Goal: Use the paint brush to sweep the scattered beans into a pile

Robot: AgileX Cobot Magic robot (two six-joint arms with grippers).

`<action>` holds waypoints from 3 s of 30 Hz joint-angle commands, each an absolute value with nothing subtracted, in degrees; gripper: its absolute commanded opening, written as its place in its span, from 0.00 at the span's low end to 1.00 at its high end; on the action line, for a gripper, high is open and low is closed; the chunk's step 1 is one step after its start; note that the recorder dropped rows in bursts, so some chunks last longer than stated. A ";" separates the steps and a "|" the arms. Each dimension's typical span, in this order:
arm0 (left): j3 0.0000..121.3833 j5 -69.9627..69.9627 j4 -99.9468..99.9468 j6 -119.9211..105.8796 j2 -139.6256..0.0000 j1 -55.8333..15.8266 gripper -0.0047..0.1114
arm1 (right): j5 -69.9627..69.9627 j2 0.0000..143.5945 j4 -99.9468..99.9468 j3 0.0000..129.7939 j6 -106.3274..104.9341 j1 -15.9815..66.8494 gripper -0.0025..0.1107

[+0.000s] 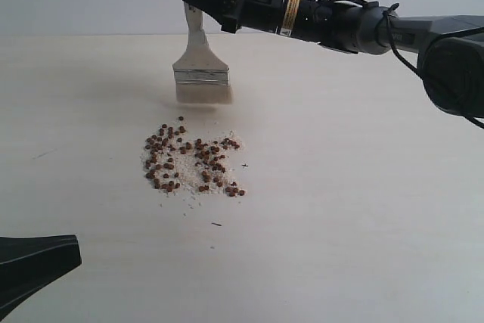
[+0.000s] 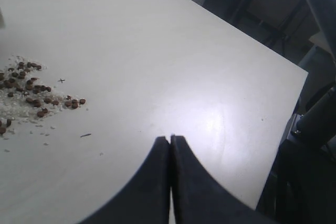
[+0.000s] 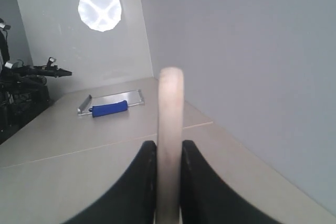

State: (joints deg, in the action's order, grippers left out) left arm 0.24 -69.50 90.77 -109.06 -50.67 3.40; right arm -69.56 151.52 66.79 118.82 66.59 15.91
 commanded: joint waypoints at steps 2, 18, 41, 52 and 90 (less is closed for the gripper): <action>0.00 -69.96 91.01 -109.26 -50.33 3.48 0.04 | -69.96 153.41 65.63 119.38 68.36 16.02 0.02; 0.00 -69.96 91.01 -109.39 -50.33 3.48 0.04 | -69.96 154.48 71.01 119.38 75.23 16.02 0.02; 0.00 -69.96 91.01 -109.44 -50.33 3.48 0.04 | -69.96 149.34 79.60 119.38 85.12 15.41 0.02; 0.00 -69.96 91.01 -109.34 -50.33 3.48 0.04 | -69.96 148.18 73.23 119.38 78.79 15.33 0.02; 0.00 -69.96 91.01 -109.34 -50.33 3.48 0.04 | -69.96 114.02 99.95 83.63 82.53 1.57 0.02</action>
